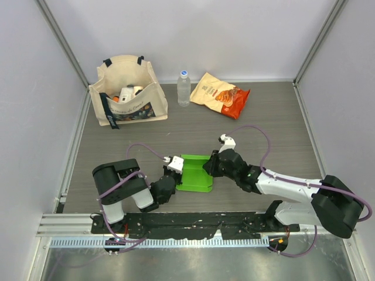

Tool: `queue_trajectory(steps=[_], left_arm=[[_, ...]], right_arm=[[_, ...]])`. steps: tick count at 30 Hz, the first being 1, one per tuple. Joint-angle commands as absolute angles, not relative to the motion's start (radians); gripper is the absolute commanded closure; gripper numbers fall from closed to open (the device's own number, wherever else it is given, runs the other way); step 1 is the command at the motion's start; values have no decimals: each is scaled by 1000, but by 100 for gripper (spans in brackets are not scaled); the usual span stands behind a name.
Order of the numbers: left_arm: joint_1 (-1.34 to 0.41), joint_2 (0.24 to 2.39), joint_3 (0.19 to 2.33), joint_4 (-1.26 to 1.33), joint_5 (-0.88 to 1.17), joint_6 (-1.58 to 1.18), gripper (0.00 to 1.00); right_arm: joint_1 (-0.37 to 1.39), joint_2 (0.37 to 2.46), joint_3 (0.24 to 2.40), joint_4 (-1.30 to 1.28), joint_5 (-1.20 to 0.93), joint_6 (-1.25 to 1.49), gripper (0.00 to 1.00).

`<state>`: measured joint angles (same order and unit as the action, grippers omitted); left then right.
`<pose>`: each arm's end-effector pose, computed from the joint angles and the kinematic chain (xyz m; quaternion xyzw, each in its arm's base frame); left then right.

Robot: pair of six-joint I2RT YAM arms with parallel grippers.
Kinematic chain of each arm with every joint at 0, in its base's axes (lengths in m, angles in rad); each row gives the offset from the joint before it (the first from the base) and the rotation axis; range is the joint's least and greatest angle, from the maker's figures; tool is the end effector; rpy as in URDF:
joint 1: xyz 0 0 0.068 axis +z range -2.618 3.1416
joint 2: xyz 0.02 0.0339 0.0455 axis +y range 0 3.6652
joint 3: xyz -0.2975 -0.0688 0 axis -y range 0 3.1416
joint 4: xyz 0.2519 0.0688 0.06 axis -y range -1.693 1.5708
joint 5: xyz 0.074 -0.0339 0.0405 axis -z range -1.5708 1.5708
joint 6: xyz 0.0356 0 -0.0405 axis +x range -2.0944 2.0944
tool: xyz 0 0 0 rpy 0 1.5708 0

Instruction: Fold the paper box

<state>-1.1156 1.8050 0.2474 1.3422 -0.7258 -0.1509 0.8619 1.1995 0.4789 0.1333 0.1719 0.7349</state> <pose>0.1314 -0.2147 0.1303 0.1406 0.7484 -0.1240 0.6362 0.1555 0.1719 0.2092 -0.0153 0.8791 0.2841 0.3825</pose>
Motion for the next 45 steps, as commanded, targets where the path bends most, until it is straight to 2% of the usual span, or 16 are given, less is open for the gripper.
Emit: queue_trajectory(steps=[1, 9, 13, 18, 24, 28, 33, 45], left_arm=[[-1129, 1784, 229, 1414, -730, -94, 100], [-1131, 1801, 222, 1447, -718, -87, 100], [-1129, 1812, 218, 1453, -723, -98, 100], [-1129, 1835, 195, 1499, -735, -123, 100], [-1129, 1844, 201, 1508, -726, -117, 100], [-1131, 1838, 196, 1508, -723, -110, 100], [-1129, 1836, 193, 1502, -719, -100, 100], [-1131, 1871, 212, 1528, -707, -101, 100]], right_arm=[[867, 1151, 486, 186, 140, 661, 78], [857, 938, 537, -99, 159, 560, 64], [841, 802, 546, -256, 311, 548, 54], [738, 831, 560, -394, 416, 647, 55], [735, 985, 561, -299, 341, 513, 59], [810, 1087, 546, -198, 345, 411, 57], [880, 1120, 523, -34, 316, 354, 55], [891, 1157, 456, 198, 261, 204, 56]])
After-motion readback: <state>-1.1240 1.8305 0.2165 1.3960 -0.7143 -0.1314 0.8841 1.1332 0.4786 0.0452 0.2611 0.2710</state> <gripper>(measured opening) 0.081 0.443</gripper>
